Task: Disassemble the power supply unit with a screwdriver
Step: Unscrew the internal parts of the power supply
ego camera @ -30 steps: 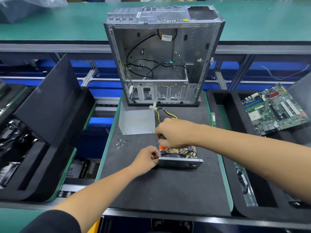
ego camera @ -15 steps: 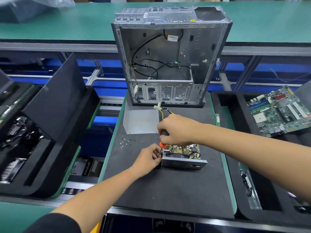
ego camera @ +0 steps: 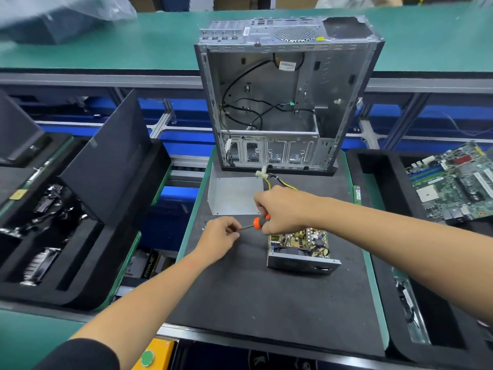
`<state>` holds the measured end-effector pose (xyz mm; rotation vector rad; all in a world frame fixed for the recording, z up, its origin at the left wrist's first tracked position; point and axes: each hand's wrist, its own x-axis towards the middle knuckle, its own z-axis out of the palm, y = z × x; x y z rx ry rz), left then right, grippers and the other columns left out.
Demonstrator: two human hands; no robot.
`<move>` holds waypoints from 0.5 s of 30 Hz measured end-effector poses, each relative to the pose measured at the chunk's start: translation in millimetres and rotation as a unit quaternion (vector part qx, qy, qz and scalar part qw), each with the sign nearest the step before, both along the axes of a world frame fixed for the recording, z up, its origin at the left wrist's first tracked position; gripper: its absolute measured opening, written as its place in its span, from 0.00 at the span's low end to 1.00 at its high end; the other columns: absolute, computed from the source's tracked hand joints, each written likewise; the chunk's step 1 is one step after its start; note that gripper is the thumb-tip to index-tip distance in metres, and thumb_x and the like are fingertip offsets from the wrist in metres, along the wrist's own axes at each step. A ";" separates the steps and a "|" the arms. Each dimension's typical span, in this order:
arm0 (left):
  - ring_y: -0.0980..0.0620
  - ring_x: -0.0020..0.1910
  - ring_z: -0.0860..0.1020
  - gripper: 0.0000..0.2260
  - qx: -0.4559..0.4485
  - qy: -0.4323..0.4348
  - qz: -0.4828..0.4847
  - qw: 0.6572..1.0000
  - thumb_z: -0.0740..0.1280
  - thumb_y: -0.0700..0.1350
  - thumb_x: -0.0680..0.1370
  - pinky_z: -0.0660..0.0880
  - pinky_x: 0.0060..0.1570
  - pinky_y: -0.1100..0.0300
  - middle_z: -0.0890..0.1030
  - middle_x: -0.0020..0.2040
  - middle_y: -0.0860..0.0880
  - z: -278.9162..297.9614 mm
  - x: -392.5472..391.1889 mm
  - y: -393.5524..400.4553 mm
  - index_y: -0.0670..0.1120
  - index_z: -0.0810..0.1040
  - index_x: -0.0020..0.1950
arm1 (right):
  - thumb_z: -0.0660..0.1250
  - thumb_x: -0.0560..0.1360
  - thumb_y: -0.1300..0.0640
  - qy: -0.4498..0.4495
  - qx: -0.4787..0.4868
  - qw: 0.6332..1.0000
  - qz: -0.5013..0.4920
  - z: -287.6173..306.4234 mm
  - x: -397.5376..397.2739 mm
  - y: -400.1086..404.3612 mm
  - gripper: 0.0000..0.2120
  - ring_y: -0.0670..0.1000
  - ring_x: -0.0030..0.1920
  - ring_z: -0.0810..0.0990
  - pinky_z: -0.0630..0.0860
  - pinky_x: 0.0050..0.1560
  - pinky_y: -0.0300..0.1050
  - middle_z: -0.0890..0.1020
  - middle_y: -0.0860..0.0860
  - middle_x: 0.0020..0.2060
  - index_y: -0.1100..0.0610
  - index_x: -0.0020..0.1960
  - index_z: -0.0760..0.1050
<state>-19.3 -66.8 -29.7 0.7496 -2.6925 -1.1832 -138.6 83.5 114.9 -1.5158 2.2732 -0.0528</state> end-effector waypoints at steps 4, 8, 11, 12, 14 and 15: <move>0.54 0.41 0.77 0.08 -0.063 0.025 0.043 0.997 0.67 0.33 0.72 0.76 0.45 0.62 0.77 0.45 0.51 10.0 3.3 -24.7 0.44 0.80 0.47 | 0.63 0.74 0.51 0.000 0.014 1.000 -0.023 -6.9 4.1 -12.6 0.10 0.58 0.42 0.74 0.71 0.38 0.49 0.74 0.55 0.41 0.57 0.49 0.67; 0.59 0.37 0.79 0.03 -0.069 -0.002 0.091 0.993 0.70 0.38 0.74 0.72 0.35 0.73 0.77 0.43 0.52 13.4 8.7 -47.8 0.45 0.80 0.42 | 0.61 0.75 0.51 -0.008 0.017 0.999 -0.042 -11.0 -0.8 -21.5 0.10 0.58 0.41 0.76 0.74 0.40 0.50 0.75 0.56 0.42 0.57 0.50 0.67; 0.56 0.35 0.78 0.06 -0.107 -0.006 0.074 0.992 0.69 0.37 0.74 0.73 0.36 0.66 0.78 0.35 0.52 15.9 10.7 -56.9 0.43 0.82 0.37 | 0.61 0.76 0.50 -0.007 0.024 0.999 -0.040 -14.6 -3.5 -25.1 0.10 0.58 0.41 0.77 0.75 0.41 0.50 0.77 0.56 0.42 0.57 0.49 0.67; 0.53 0.35 0.78 0.06 -0.117 -0.010 0.064 0.991 0.68 0.36 0.74 0.75 0.38 0.62 0.79 0.35 0.50 15.9 10.8 -58.8 0.42 0.82 0.38 | 0.61 0.76 0.50 -0.006 0.026 0.999 -0.040 -15.4 -3.8 -26.4 0.10 0.57 0.41 0.76 0.74 0.40 0.50 0.77 0.55 0.42 0.57 0.49 0.67; 0.52 0.38 0.77 0.06 -0.128 -0.037 0.052 0.990 0.67 0.37 0.76 0.75 0.43 0.59 0.79 0.38 0.50 13.9 10.2 -61.8 0.43 0.83 0.42 | 0.61 0.76 0.50 -0.004 0.031 0.999 -0.041 -16.5 -3.4 -29.3 0.10 0.57 0.41 0.75 0.72 0.38 0.48 0.76 0.55 0.41 0.57 0.48 0.66; 0.52 0.41 0.77 0.06 -0.130 -0.052 0.048 0.989 0.65 0.38 0.77 0.75 0.45 0.59 0.79 0.41 0.50 12.3 8.9 -62.8 0.43 0.83 0.45 | 0.60 0.76 0.50 -0.004 0.032 0.999 -0.042 -16.9 -2.9 -30.6 0.10 0.57 0.41 0.75 0.70 0.37 0.48 0.75 0.54 0.41 0.57 0.48 0.66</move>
